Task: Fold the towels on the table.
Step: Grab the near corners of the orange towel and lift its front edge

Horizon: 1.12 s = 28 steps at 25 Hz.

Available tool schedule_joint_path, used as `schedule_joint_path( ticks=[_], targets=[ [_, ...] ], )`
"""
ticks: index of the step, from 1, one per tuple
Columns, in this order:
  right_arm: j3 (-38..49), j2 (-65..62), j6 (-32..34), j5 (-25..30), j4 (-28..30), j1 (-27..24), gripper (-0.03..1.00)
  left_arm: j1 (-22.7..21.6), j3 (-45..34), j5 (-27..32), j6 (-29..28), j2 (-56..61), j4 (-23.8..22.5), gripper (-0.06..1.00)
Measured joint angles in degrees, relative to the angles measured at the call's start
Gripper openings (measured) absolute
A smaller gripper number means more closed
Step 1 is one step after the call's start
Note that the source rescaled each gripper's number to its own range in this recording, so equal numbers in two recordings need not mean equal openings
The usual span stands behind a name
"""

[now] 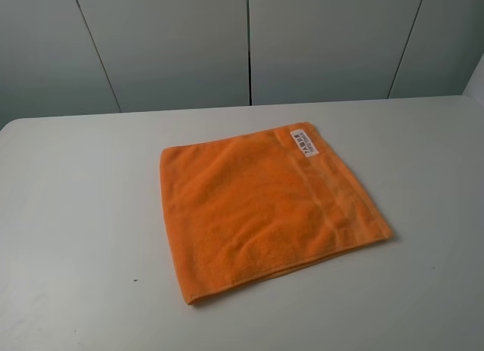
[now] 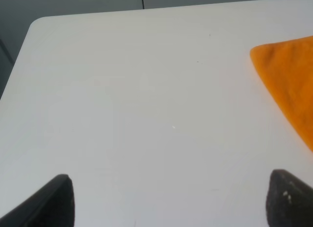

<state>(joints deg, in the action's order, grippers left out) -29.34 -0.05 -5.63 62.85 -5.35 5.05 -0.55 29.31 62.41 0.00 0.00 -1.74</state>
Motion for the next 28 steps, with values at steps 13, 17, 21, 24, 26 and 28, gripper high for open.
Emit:
schedule_joint_path(
  ticks=[13, 17, 21, 24, 26, 28],
  targets=[
    [0.0, 0.0, 0.0, 0.0, 0.0, 0.0, 1.0, 0.0, 0.0, 0.0, 0.0, 0.0, 0.0, 1.0],
    [0.0, 0.0, 0.0, 0.0, 0.0, 0.0, 1.0, 0.0, 0.0, 0.0, 0.0, 0.0, 0.0, 1.0],
    [0.0, 0.0, 0.0, 0.0, 0.0, 0.0, 1.0, 0.0, 0.0, 0.0, 0.0, 0.0, 0.0, 1.0],
    [0.0, 0.0, 0.0, 0.0, 0.0, 0.0, 1.0, 0.0, 0.0, 0.0, 0.0, 0.0, 0.0, 1.0],
    [0.0, 0.0, 0.0, 0.0, 0.0, 0.0, 1.0, 0.0, 0.0, 0.0, 0.0, 0.0, 0.0, 1.0],
    [0.0, 0.0, 0.0, 0.0, 0.0, 0.0, 1.0, 0.0, 0.0, 0.0, 0.0, 0.0, 0.0, 1.0]
  ],
)
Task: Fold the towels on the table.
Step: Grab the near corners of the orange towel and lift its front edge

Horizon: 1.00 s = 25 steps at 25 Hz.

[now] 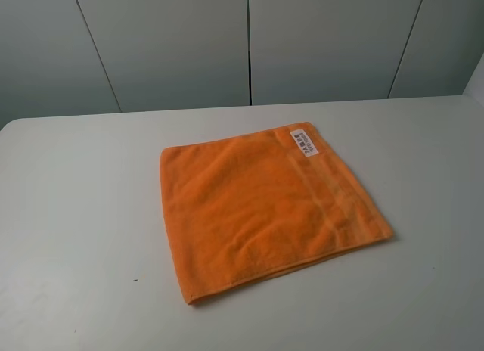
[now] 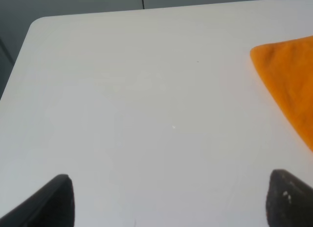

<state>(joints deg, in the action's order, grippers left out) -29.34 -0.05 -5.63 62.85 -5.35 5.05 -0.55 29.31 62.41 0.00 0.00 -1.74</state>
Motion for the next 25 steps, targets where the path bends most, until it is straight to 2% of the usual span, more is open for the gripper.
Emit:
schedule_joint_path(
  ticks=[11, 15, 18, 20, 23, 25],
  targets=[
    [0.0, 0.0, 0.0, 0.0, 0.0, 0.0, 1.0, 0.0, 0.0, -0.1, 0.4, 0.0, -0.5, 1.0],
    [0.0, 0.0, 0.1, 0.0, 0.0, 0.0, 1.0, 0.0, 0.5, -1.7, 1.3, -0.5, -1.4, 1.0],
    [0.0, 0.0, 0.2, 0.0, 0.3, 0.0, 1.0, 0.0, 1.5, -4.0, 1.5, -5.1, -1.4, 1.0],
    [-0.5, 0.0, 0.2, -2.5, 1.4, 0.0, 1.0, 0.0, 2.3, -5.8, 1.6, -10.2, -0.7, 1.0],
    [-1.4, 0.8, 0.2, -11.6, 1.8, 0.0, 1.0, 0.0, 4.6, -7.5, 1.7, -19.8, 1.0, 1.0],
    [-1.8, 4.7, -1.6, -14.5, 2.4, 0.0, 1.0, 0.0, 5.9, -9.2, 1.7, -27.8, 1.7, 1.0]
  ],
)
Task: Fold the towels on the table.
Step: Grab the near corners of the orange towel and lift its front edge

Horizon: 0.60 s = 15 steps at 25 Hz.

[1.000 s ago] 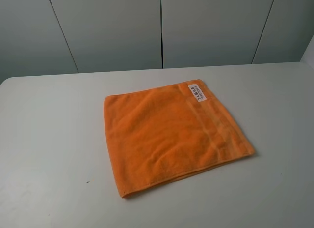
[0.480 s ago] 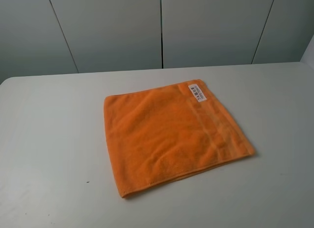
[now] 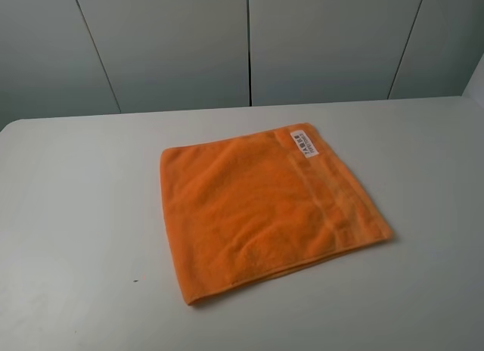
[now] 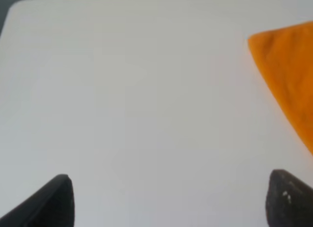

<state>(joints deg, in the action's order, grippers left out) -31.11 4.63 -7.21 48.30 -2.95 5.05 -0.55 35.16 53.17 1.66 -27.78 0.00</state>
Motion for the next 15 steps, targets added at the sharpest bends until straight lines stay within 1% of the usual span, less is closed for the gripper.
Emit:
schedule_joint_path(
  ticks=[2, 4, 6, 8, 9, 11, 13, 15],
  targets=[
    [0.0, 6.5, -6.9, -0.8, 0.8, 0.0, 1.0, 0.0, 1.4, -2.4, 0.0, -8.0, 0.4, 1.0],
    [0.0, 14.8, -13.9, -2.4, 1.2, 0.0, 1.0, 0.0, 3.5, -3.9, 0.9, -16.2, 2.7, 1.0],
    [-0.6, 23.0, -18.2, -4.2, 0.9, 0.2, 1.0, 0.0, 5.9, -4.1, 4.7, -25.3, 7.3, 1.0],
    [-2.4, 32.2, -20.4, -4.6, 0.9, 2.1, 1.0, 0.0, 8.5, -3.7, 10.5, -33.6, 12.0, 1.0],
    [-3.7, 36.1, -22.0, -4.3, 1.1, 3.6, 1.0, 0.1, 9.5, -3.6, 13.6, -37.7, 14.0, 1.0],
    [-6.9, 45.7, -25.4, -2.0, 2.2, 6.6, 1.0, 1.3, 11.3, -3.6, 18.1, -44.7, 15.4, 1.0],
    [-10.6, 54.5, -28.8, 1.0, 3.0, 10.2, 1.0, 4.1, 12.9, -3.9, 22.5, -51.6, 15.9, 1.0],
    [-14.2, 63.3, -31.6, 2.7, 3.0, 13.3, 1.0, 7.7, 14.6, -4.3, 25.9, -57.1, 15.9, 1.0]
  ],
)
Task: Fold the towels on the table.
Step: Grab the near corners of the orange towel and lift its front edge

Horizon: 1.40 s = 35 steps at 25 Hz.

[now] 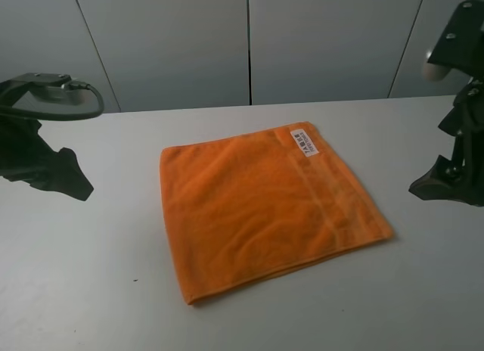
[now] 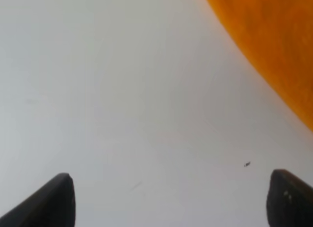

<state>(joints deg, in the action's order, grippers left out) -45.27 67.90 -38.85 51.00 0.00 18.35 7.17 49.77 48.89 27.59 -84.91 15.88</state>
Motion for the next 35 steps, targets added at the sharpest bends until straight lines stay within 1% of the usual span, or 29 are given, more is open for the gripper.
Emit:
schedule_joint_path(
  ticks=[1, 3, 7, 9, 12, 14, 16, 19, 22, 26, 31, 35],
  targets=[
    [-1.8, 3.8, -1.7, 0.5, 0.0, 1.2, 1.0, 2.4, 0.8, -0.4, 2.0, -2.7, 0.0, 1.0],
    [-4.1, 9.6, -5.6, 0.9, 0.3, 2.3, 1.0, 6.9, 2.0, -0.7, 4.1, -6.9, -0.6, 1.0],
    [-4.8, 17.3, -14.6, 1.3, 0.0, 2.7, 1.0, 16.2, 2.9, -0.8, 5.2, -11.9, -4.9, 1.0],
    [-4.8, 18.8, -19.1, -0.7, -0.6, 2.7, 1.0, 20.1, 2.9, -1.3, 5.3, -12.8, -6.4, 1.0],
    [-4.7, 19.6, -27.1, -3.3, -3.9, 2.7, 1.0, 23.7, 2.9, -2.9, 5.4, -13.0, -7.9, 1.0],
    [-3.5, 20.7, -31.8, -4.2, -4.9, 2.7, 1.0, 24.9, 2.9, -4.0, 5.4, -13.0, -8.2, 1.0],
    [-1.3, 22.4, -35.4, -5.4, -4.6, 2.7, 1.0, 25.6, 2.9, -4.8, 5.4, -13.0, -8.4, 1.0],
    [0.9, 24.3, -37.7, -8.8, -2.3, 2.7, 1.0, 25.7, 2.9, -5.1, 5.4, -13.0, -8.2, 1.0],
    [1.1, 26.1, -38.7, -11.0, 0.0, 2.7, 1.0, 25.8, 2.9, -6.0, 5.4, -13.0, -7.7, 1.0],
    [1.4, 29.6, -38.9, -12.0, 2.1, 2.7, 1.0, 26.5, 2.9, -8.1, 5.4, -13.0, -7.4, 1.0],
    [1.4, 32.6, -39.0, -12.7, 2.8, 2.7, 1.0, 29.7, 2.9, -10.3, 5.4, -13.0, -7.5, 1.0],
    [1.4, 34.0, -38.8, -14.5, 5.3, 2.2, 1.0, 32.0, 2.9, -11.1, 5.4, -13.0, -8.2, 1.0]
  ],
)
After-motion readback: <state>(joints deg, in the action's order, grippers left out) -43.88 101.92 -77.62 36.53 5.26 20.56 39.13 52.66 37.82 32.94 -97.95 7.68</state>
